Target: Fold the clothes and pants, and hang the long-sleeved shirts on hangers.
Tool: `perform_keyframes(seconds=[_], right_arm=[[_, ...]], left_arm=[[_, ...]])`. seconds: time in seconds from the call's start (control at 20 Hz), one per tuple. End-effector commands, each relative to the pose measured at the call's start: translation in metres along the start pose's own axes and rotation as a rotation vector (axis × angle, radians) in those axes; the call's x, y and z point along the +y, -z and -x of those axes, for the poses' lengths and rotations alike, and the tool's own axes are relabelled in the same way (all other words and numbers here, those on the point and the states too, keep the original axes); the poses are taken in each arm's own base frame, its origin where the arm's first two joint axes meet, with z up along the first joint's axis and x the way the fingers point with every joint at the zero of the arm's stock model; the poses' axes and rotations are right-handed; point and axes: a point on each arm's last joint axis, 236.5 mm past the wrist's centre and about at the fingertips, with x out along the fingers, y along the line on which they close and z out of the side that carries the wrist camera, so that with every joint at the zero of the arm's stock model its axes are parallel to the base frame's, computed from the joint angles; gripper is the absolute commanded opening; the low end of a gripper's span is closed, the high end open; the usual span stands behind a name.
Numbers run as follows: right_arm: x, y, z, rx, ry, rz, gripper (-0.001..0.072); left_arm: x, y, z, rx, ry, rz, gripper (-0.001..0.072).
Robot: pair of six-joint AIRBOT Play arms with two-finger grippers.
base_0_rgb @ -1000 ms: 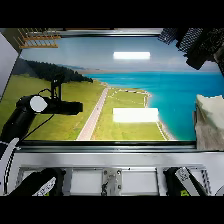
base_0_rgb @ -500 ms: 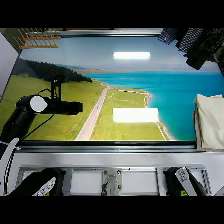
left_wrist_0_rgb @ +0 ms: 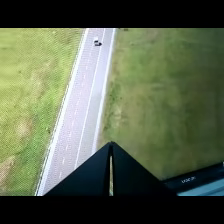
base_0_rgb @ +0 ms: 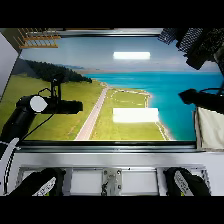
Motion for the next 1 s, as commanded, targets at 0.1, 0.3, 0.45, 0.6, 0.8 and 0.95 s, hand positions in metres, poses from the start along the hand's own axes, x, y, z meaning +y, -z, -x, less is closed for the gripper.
perform_keyframes(seconds=[0.1,0.3,0.45,0.6,0.8,0.95], right_arm=[[0.111,0.038,-0.028,0.12,-0.249,0.198,0.0446],[0.121,0.047,-0.033,0.15,-0.273,0.213,0.0011],[0.121,0.049,-0.032,0.16,-0.275,0.211,0.0012],[0.121,0.049,-0.032,0.16,-0.275,0.211,0.0012],[0.121,0.049,-0.032,0.16,-0.275,0.211,0.0012],[0.121,0.049,-0.032,0.16,-0.275,0.211,0.0012]], left_arm=[[0.0,0.001,0.0,0.003,0.0,-0.001,0.0006],[0.0,0.001,0.0,0.003,0.0,-0.001,0.0006],[0.0,0.001,0.0,0.003,0.0,-0.001,0.0006],[0.0,0.001,0.0,0.003,0.0,-0.001,0.0006],[0.0,0.001,0.0,0.003,0.0,-0.001,0.0006],[0.0,0.001,0.0,0.003,0.0,-0.001,0.0006]])
